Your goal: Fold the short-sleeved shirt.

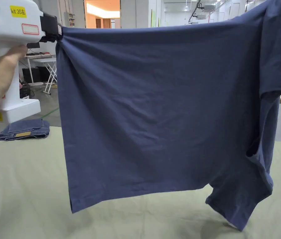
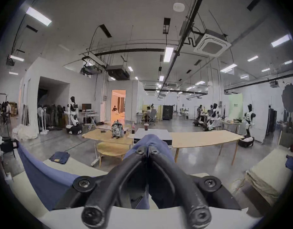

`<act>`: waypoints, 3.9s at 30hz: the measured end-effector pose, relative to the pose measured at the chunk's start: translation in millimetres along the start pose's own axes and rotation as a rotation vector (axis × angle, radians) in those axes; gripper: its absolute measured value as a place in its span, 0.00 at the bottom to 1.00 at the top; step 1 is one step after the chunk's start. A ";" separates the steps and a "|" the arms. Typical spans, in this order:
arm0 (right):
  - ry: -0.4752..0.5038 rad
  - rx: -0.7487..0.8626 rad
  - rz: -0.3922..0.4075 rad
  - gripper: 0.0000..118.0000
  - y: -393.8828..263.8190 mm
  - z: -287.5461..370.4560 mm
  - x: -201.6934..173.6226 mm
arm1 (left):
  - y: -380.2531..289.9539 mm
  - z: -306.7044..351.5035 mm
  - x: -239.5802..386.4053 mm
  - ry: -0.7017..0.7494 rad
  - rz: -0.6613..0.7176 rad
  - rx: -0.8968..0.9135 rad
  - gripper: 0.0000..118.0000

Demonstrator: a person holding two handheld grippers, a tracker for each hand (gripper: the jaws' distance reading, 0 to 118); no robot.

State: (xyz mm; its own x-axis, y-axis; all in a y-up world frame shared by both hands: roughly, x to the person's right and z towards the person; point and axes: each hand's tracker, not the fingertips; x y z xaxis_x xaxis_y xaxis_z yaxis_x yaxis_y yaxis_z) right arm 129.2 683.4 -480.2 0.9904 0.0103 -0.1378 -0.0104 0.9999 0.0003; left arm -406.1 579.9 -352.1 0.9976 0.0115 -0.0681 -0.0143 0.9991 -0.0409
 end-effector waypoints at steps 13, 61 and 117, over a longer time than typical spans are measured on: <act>0.109 -0.052 -0.056 0.00 -84.2 20.1 3.7 | -92.9 15.0 3.6 -0.029 0.001 -0.073 0.02; -0.056 -0.414 -0.173 0.75 -448.3 450.0 19.9 | -348.8 365.6 52.4 0.032 0.095 -0.228 0.48; -0.110 -0.753 -0.307 0.24 -594.6 426.8 1.1 | -487.6 320.3 55.2 0.096 0.066 -0.816 0.07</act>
State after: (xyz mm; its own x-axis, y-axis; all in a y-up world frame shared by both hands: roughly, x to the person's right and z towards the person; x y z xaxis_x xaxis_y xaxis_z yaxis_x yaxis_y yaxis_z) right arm 195.2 89.4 -57.8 0.9715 -0.2249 0.0743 0.2126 0.6899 -0.6920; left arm -322.4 106.8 -16.6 0.9835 0.0287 -0.1788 -0.1540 0.6518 -0.7426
